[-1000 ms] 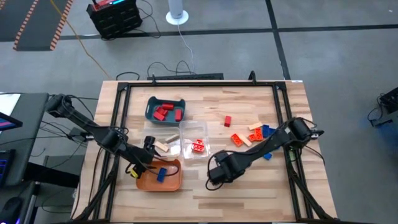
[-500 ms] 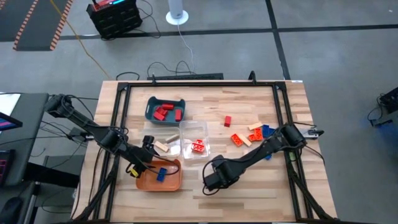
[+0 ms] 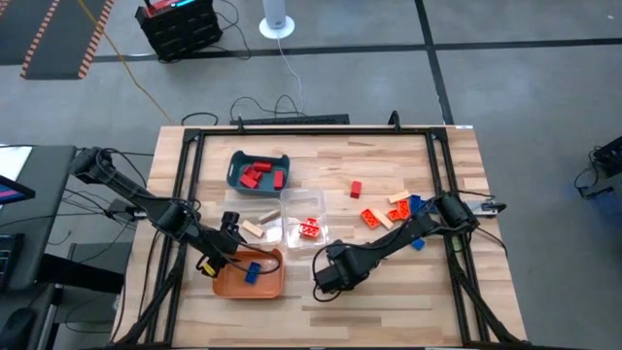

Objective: Sort blocks
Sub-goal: Put the blue game piece into the orange bin

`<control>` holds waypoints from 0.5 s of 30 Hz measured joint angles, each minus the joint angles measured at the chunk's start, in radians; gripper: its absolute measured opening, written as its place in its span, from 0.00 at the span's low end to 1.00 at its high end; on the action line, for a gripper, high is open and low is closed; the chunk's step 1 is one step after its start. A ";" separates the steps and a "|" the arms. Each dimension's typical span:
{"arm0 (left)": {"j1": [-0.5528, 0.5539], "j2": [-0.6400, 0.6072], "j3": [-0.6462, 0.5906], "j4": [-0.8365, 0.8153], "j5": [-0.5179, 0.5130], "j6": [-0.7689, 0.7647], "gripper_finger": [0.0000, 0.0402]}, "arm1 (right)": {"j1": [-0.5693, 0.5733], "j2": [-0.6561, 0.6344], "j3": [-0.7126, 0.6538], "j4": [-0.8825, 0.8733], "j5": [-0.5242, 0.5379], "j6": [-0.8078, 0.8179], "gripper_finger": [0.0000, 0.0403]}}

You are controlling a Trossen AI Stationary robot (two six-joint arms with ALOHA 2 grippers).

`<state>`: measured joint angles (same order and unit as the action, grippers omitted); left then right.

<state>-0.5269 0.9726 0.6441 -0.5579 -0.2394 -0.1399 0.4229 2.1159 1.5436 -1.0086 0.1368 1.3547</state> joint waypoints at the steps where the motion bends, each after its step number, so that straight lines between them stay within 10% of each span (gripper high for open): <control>1: -0.003 0.000 0.000 0.000 0.000 0.002 0.62 | 0.000 0.000 0.000 -0.001 0.000 -0.012 0.30; 9: -0.026 0.000 0.000 0.054 -0.001 0.064 0.62 | 0.019 -0.045 0.000 0.027 0.101 -0.115 0.12; 15: -0.066 0.000 -0.015 0.144 -0.027 0.183 0.62 | 0.017 -0.126 0.000 0.398 0.154 -0.454 0.13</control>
<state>-0.5933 0.9722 0.6289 -0.4143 -0.2665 0.0436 0.4397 1.9903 1.5433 -0.6109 0.2913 0.9009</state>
